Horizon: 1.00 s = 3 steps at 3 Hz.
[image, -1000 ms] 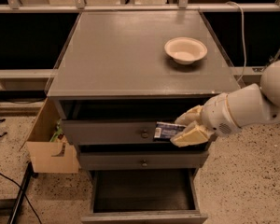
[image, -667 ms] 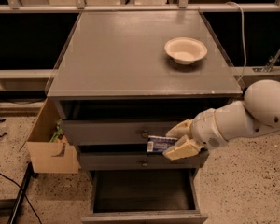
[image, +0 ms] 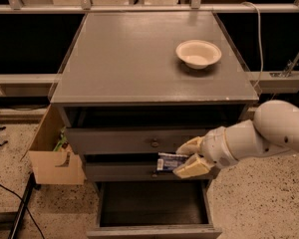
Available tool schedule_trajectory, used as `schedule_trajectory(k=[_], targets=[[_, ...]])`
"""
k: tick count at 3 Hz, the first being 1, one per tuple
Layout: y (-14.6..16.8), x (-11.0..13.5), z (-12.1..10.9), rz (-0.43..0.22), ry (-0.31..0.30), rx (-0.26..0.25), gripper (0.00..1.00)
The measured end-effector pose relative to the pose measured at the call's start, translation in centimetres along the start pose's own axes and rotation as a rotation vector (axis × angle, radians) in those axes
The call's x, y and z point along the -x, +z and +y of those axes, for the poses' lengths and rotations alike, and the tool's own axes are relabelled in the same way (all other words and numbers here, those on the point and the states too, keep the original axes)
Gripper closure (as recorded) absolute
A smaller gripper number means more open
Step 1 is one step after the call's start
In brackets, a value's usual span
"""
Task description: Place rxbar blueberry into bottom drawer
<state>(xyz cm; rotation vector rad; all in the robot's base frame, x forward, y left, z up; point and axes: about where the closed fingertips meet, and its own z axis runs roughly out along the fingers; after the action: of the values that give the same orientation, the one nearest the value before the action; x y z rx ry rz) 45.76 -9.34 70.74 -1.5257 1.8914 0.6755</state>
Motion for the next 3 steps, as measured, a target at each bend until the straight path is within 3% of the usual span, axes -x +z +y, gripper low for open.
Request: schedule_trajectory(k=[1,2,3], targets=[[1.9,-2.0,-0.4,-0.013,-0.016,-0.002,1.0],[4.3,-5.4,-1.2,-0.026,-0.031,-0.005,1.0],[7.6,-9.1,-1.8,-0.025,-0.025,0.024,1.0]])
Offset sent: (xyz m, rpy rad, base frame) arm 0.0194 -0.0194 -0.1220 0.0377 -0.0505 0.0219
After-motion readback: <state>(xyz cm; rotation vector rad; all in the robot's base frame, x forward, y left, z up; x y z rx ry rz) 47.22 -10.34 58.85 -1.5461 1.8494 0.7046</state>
